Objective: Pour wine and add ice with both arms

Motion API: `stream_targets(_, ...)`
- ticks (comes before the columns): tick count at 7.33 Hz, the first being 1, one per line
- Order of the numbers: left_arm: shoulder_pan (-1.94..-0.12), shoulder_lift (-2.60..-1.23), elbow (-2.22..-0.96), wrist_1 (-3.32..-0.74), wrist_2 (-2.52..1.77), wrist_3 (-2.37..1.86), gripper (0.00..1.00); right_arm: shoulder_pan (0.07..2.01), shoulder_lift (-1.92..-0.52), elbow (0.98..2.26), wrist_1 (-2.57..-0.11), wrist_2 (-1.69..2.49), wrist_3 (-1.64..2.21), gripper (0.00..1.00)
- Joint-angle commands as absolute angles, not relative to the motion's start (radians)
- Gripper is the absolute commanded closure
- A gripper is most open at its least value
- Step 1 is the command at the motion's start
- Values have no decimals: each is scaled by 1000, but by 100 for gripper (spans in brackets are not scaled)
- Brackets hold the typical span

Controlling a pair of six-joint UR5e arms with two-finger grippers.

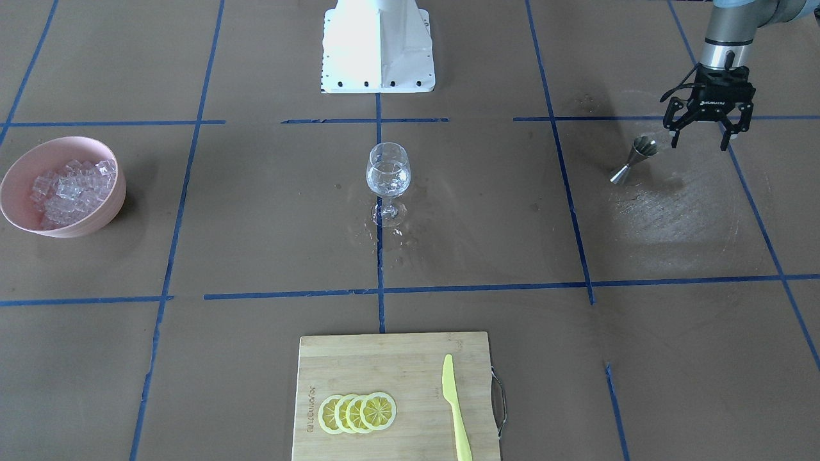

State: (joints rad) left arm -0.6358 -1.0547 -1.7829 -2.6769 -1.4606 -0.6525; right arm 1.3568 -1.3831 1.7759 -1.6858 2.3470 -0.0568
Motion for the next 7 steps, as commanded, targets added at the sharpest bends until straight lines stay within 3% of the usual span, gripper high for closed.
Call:
stream_targets(1,-962,-1141,-1715,-2666,-1682,-352,1,1277,-1413,1853,-1686,2347,145,0)
stream_targets(4,-1198,-1274,-1544,-2602,-1966,-365,0,1189,-1538,1968,-1639,2336,305,0)
stream_targets(7,-1289,-1316,-1526,-2587,-2081,-388,0,1044,-1747,1959,-1167,2241,709,0)
